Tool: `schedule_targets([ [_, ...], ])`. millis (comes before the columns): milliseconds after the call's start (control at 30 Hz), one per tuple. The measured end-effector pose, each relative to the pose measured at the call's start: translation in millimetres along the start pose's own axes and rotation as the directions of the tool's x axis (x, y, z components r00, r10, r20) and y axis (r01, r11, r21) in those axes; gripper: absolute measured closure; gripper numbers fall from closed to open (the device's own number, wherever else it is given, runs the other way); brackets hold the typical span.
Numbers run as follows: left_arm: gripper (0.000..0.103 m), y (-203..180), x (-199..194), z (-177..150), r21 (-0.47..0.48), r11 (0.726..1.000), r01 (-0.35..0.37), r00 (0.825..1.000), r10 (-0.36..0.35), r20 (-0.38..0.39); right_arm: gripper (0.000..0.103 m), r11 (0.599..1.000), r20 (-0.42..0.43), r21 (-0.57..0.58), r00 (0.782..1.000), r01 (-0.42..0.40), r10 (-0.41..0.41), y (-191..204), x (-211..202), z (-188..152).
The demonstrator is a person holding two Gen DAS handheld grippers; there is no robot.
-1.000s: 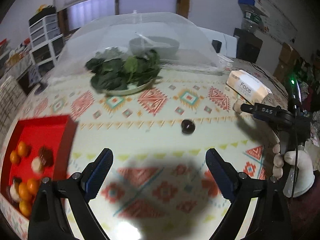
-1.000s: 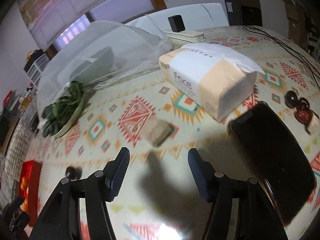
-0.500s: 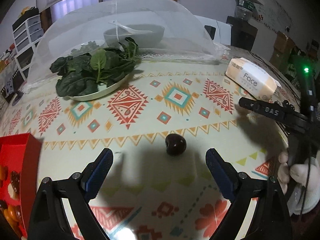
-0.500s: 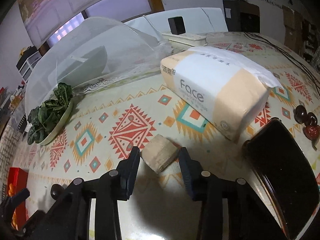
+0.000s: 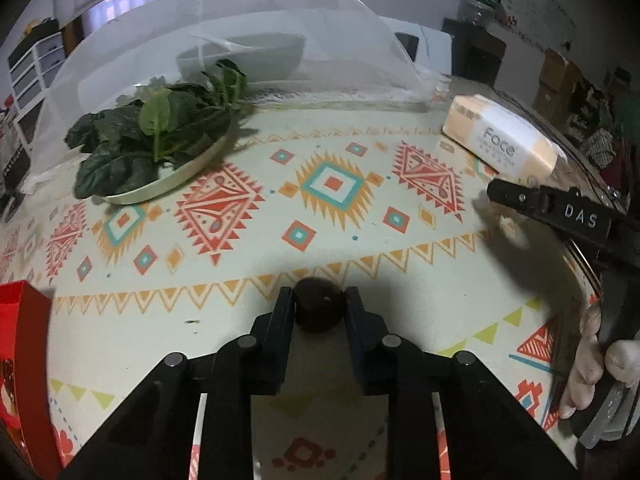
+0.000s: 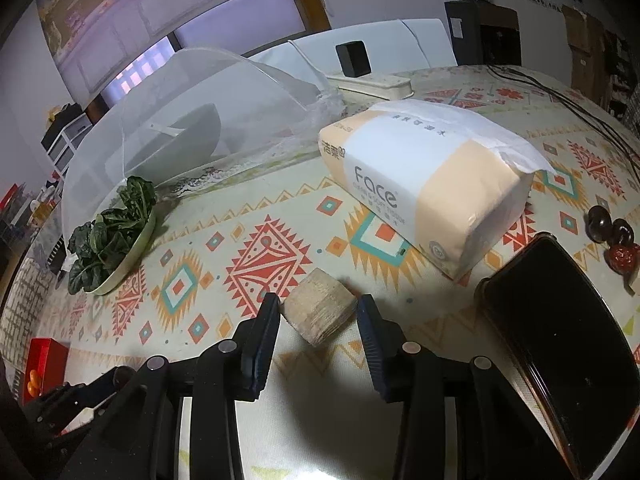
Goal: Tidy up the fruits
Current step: 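Grasp the dark plum with the left tool while the right tool grasps the beige cube, then carry the plum and cube into the red tray and open both tools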
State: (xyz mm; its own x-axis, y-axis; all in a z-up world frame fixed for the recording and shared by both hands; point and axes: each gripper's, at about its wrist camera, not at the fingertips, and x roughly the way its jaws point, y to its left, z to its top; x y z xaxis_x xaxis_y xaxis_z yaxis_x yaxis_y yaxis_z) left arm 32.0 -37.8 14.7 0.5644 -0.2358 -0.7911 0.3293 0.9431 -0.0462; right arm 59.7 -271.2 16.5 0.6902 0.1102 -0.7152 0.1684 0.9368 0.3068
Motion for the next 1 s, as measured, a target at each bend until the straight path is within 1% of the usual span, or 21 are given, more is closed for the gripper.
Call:
schedule_targets([
  [267,0.078,21,-38,-12,-0.088,0.996,0.031,0.998,-0.026,0.058,0.06,1.0,0.009,-0.012,1.0,-0.015,0.015,4,-4,-3],
  [433,0.078,47,-75,-27,-0.149,0.987,0.054,0.994,-0.039,0.102,0.06,0.999,0.012,-0.03,0.999,-0.029,0.03,17,-10,-8],
  [533,0.078,69,-98,-36,-0.19,0.98,0.056,0.99,-0.03,0.136,0.06,0.998,0.003,-0.038,0.999,-0.054,0.054,31,-17,-16],
  [700,0.078,111,-129,-53,-0.27,0.961,0.055,0.984,-0.006,0.177,0.06,0.992,-0.019,-0.074,0.994,-0.106,0.105,67,-33,-30],
  [800,0.078,138,-145,-66,-0.318,0.947,0.046,0.98,0.019,0.197,0.06,0.983,-0.024,-0.116,0.99,-0.139,0.137,99,-46,-36],
  [1000,0.078,195,-169,-93,-0.423,0.906,0.033,0.975,0.064,0.215,0.06,0.955,-0.053,-0.216,0.979,-0.206,0.199,166,-61,-56],
])
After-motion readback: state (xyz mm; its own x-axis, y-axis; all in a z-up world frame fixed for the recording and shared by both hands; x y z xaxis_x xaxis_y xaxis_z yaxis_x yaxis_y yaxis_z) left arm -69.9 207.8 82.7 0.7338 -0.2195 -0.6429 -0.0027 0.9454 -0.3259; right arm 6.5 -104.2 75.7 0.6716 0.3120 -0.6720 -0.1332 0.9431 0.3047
